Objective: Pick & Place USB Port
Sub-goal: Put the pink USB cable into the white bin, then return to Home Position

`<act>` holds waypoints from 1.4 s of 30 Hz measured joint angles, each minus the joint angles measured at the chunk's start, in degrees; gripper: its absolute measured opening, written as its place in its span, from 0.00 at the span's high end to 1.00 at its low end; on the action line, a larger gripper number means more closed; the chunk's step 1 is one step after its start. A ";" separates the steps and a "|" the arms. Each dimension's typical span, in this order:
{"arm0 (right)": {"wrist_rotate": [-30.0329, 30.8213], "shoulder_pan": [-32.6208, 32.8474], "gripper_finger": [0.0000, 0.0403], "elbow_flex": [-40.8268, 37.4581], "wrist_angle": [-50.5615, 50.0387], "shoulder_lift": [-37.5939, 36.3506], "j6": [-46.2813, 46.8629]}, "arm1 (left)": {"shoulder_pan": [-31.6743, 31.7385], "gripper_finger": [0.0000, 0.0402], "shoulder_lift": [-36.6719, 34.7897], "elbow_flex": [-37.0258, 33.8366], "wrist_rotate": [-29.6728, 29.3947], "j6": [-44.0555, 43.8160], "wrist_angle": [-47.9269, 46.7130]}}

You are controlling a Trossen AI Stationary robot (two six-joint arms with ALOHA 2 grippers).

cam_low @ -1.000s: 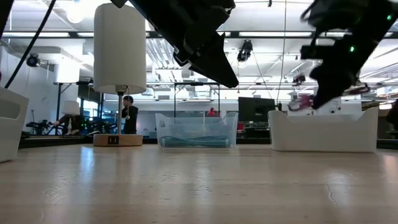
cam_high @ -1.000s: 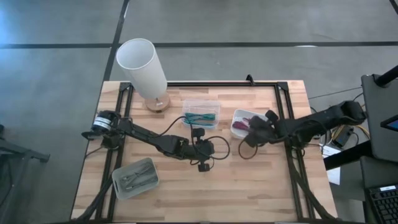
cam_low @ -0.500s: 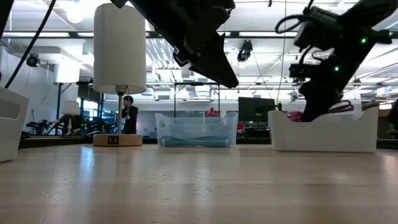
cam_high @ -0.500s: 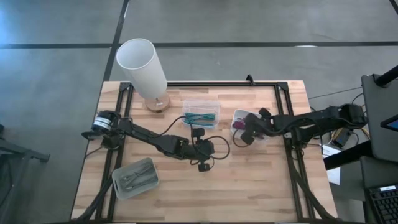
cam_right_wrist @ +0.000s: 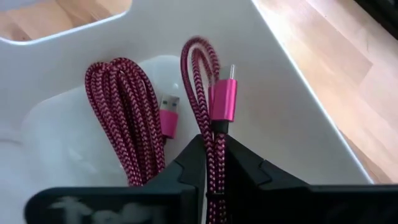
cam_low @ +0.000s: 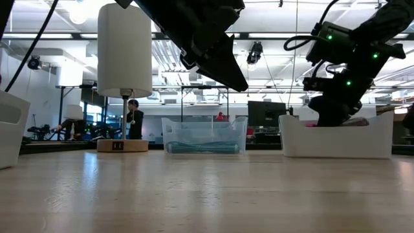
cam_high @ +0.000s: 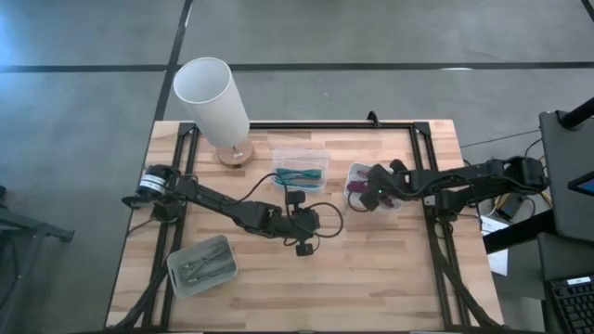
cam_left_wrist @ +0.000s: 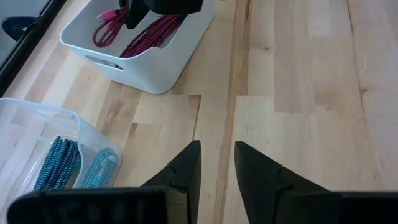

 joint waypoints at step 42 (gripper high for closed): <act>-11.04 20.15 0.77 17.13 -1.49 -14.88 -15.83 | -3.03 0.76 -31.36 -19.24 -13.71 -6.51 -1.54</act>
